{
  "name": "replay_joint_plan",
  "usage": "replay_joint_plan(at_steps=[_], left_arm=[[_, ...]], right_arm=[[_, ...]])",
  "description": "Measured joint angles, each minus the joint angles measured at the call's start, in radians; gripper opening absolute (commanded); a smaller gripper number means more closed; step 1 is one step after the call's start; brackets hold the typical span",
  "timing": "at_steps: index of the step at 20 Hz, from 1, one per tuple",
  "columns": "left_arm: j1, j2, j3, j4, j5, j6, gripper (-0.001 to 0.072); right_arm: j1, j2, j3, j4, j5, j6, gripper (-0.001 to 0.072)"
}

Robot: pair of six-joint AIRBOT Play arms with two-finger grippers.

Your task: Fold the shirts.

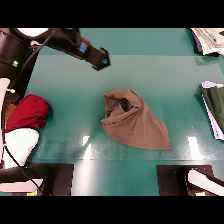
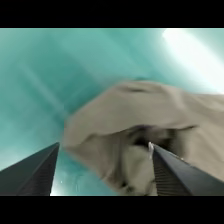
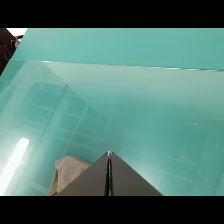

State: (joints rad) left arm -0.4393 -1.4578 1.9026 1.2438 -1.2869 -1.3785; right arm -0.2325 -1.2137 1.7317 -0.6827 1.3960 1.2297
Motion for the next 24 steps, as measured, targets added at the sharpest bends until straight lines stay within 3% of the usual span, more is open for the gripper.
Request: replay_joint_plan(at_steps=[5, 10, 16, 24], left_arm=[[0.099, -0.019, -0.283, -0.079, 0.101, 0.029, 0.0651], [0.119, -0.13, -0.526, -0.265, 0.266, 0.214, 0.065], [0.107, -0.224, -0.586, -0.377, 0.403, 0.331, 0.065], [0.069, -0.245, -0.595, -0.408, 0.52, 0.373, 0.0648]], right_arm=[[0.0, 0.0, 0.0, -0.001, 0.009, 0.0, 0.0017], [0.0, 0.0, 0.0, -0.001, 0.032, 0.0, 0.0017], [0.0, 0.0, 0.0, -0.001, 0.048, 0.0, 0.0017], [0.002, 0.0, 0.0, -0.001, 0.051, 0.0, 0.0017]])
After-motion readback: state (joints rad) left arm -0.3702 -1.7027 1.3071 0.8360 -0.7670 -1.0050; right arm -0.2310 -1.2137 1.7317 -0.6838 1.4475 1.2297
